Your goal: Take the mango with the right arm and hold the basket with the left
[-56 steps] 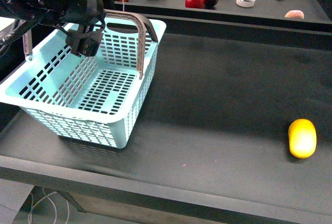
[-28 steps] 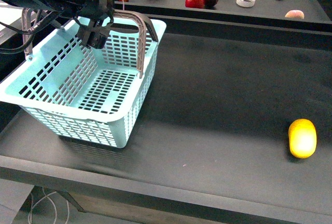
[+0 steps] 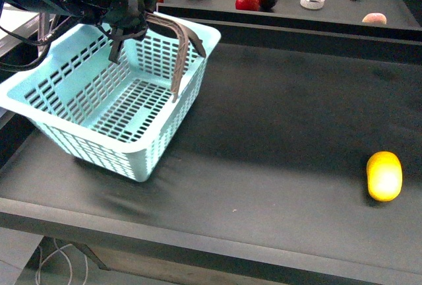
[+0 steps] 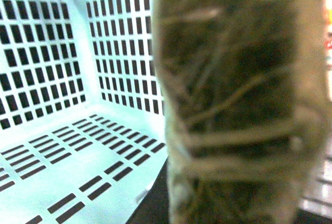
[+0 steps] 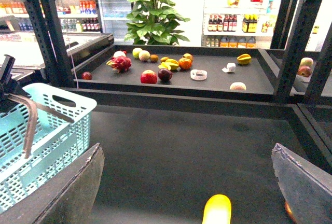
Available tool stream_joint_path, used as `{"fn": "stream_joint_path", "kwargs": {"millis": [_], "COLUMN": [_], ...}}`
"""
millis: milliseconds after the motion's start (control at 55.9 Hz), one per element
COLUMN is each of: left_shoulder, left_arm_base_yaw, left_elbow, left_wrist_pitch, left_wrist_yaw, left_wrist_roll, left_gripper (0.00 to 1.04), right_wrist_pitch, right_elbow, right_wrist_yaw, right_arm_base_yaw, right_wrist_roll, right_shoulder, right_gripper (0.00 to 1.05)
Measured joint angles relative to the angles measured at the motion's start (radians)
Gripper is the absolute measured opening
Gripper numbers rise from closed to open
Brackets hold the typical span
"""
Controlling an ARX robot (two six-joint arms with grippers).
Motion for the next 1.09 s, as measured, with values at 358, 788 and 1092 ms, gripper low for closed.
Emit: {"fn": "stream_joint_path", "kwargs": {"millis": [358, 788, 1092], "left_shoulder": [-0.071, -0.309, -0.514], "left_arm_base_yaw": [0.003, -0.031, -0.104], "left_elbow": [-0.109, -0.397, -0.61], "left_wrist_pitch": [0.039, 0.209, 0.306], "left_wrist_yaw": [-0.007, 0.002, 0.04], "left_wrist_roll": [0.055, 0.22, 0.402], "left_gripper": [0.04, 0.04, 0.04], "right_wrist_pitch": [0.0, 0.0, 0.0], "right_elbow": [0.0, 0.0, 0.0], "right_wrist_yaw": [0.0, 0.0, 0.0], "right_arm_base_yaw": [0.0, 0.0, 0.0], "right_wrist_roll": [0.0, 0.0, 0.0], "right_shoulder": [0.0, 0.0, 0.0], "right_gripper": [0.96, 0.96, 0.96]}}
